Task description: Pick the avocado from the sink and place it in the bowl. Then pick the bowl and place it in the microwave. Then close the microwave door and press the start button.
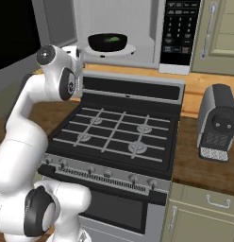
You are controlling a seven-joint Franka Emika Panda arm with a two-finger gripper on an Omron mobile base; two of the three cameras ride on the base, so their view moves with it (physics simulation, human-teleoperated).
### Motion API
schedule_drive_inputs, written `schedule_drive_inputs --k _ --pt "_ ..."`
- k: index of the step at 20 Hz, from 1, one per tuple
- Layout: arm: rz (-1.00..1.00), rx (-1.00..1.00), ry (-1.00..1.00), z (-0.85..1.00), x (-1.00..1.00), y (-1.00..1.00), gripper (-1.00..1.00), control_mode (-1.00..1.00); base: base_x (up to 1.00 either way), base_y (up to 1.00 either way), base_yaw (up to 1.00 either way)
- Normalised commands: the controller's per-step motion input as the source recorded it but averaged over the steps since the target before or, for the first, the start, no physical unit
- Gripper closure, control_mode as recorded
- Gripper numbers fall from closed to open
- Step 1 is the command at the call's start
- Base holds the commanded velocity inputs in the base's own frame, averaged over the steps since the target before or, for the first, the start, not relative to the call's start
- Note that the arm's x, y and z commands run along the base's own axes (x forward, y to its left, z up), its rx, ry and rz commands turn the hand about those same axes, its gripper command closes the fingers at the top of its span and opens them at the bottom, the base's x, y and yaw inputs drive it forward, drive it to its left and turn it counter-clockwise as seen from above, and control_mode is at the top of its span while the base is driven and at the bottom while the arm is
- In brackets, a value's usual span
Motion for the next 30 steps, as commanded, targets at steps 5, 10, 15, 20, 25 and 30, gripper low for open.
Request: schedule_drive_inputs --k 5,10,15,20,25,30 --pt "-0.01 -0.43 -0.2 0.11 -0.41 0.0 -1.0 -1.0 0.0 0.0 0.0" --pt "0.0 -0.46 -0.26 -0.21 -0.47 -0.15 -1.0 -1.0 0.0 0.0 0.0" --pt "-0.05 -0.46 -0.34 -0.56 -0.72 -0.04 -1.0 -1.0 0.0 0.0 0.0" --pt "-0.04 -0.43 -0.33 -0.49 -0.9 0.0 -1.0 -1.0 0.0 0.0 0.0" --pt "-0.25 -0.33 -0.18 -0.06 -0.63 0.59 -1.0 -1.0 0.0 0.0 0.0" --pt "-0.31 -0.3 -0.07 -0.61 -0.24 0.38 -1.0 -1.0 0.0 0.0 0.0"
